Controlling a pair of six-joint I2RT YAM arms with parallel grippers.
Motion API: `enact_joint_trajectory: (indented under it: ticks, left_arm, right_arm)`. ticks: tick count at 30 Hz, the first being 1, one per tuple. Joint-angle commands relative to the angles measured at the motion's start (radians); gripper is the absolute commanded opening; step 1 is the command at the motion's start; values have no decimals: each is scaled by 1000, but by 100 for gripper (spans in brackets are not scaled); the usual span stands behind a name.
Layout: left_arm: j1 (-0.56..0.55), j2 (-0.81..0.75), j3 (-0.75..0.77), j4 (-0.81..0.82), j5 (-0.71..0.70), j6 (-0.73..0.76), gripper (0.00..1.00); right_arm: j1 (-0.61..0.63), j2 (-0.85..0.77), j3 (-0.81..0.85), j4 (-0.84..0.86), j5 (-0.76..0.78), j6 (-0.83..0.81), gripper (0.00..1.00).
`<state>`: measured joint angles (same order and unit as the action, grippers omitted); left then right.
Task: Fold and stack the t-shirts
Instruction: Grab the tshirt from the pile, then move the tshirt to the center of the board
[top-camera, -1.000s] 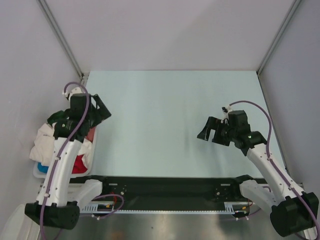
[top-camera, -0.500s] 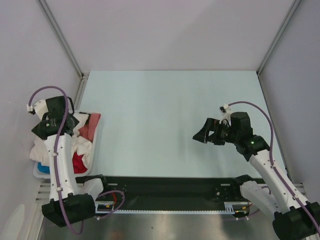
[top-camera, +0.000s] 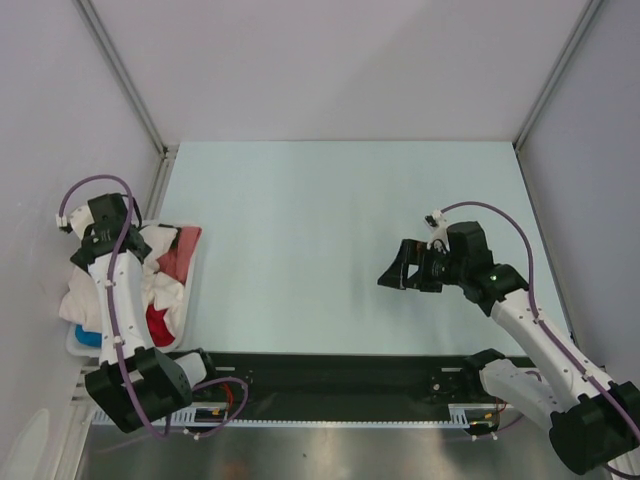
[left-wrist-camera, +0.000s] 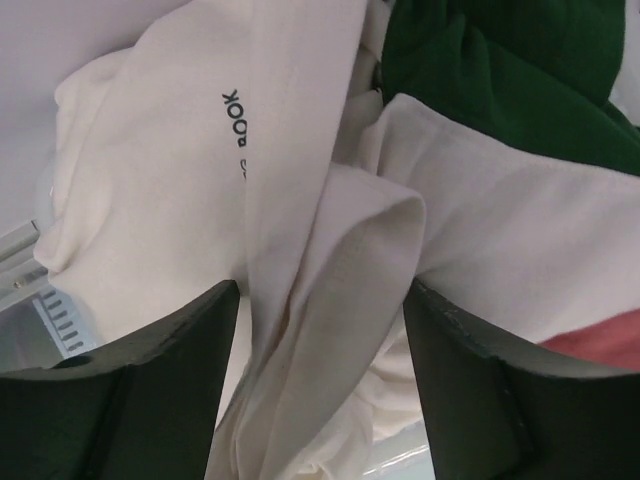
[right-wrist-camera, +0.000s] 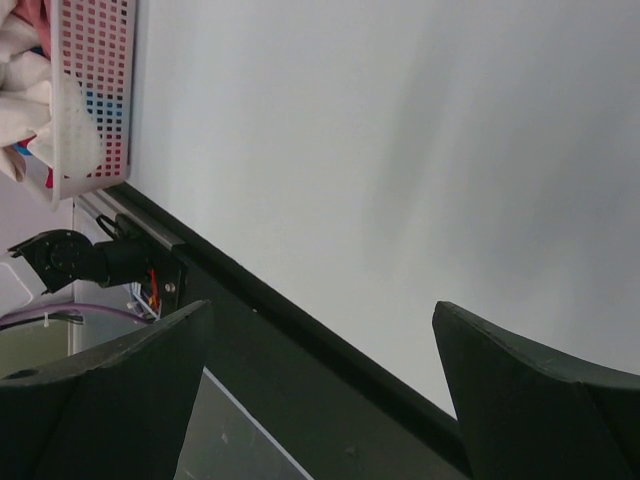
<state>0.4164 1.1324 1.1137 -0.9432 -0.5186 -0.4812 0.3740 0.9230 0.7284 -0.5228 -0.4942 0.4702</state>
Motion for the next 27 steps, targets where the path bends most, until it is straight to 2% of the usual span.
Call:
enact_joint_trajectory:
  ticks: [1, 2, 4, 5, 7, 8, 9, 11, 15, 18, 19, 20, 21, 23, 27]
  left_arm:
    - [44, 12, -9, 64, 11, 24, 71]
    - [48, 7, -6, 66, 15, 20, 62]
    - [47, -17, 9, 63, 28, 12, 55]
    - [47, -28, 20, 61, 40, 10, 45]
    - [47, -69, 61, 50, 87, 10, 40]
    - [45, -85, 73, 46, 106, 4, 28]
    - [47, -107, 98, 46, 147, 4, 23]
    - [45, -161, 123, 43, 178, -2, 0]
    - [45, -261, 195, 81, 306, -20, 0]
    - [47, -354, 244, 262, 613, -22, 0]
    - [48, -371, 256, 378, 691, -66, 0]
    - [45, -381, 273, 436, 836, -98, 0]
    - [45, -390, 309, 493, 889, -137, 0]
    - [45, -375, 363, 637, 1019, -253, 1]
    - [-7, -245, 590, 816, 1149, -417, 0]
  right_arm:
    - [6, -13, 52, 0, 43, 16, 100]
    - [6, -18, 51, 4, 46, 24, 100]
    - [9, -21, 48, 15, 55, 44, 100]
    - [12, -15, 45, 20, 59, 48, 100]
    - [22, -6, 45, 33, 62, 57, 100]
    - [26, 2, 46, 38, 62, 59, 100]
    - [29, 22, 48, 41, 63, 59, 100]
    - [45, 40, 58, 47, 63, 58, 100]
    - [72, 80, 91, 40, 66, 44, 100]
    - [85, 99, 97, 41, 77, 41, 100]
    - [89, 111, 101, 40, 72, 41, 100]
    - [91, 115, 104, 38, 72, 41, 100]
    - [97, 119, 108, 37, 74, 41, 100]
    - [101, 123, 115, 40, 83, 45, 100]
    - [112, 119, 123, 67, 98, 71, 100]
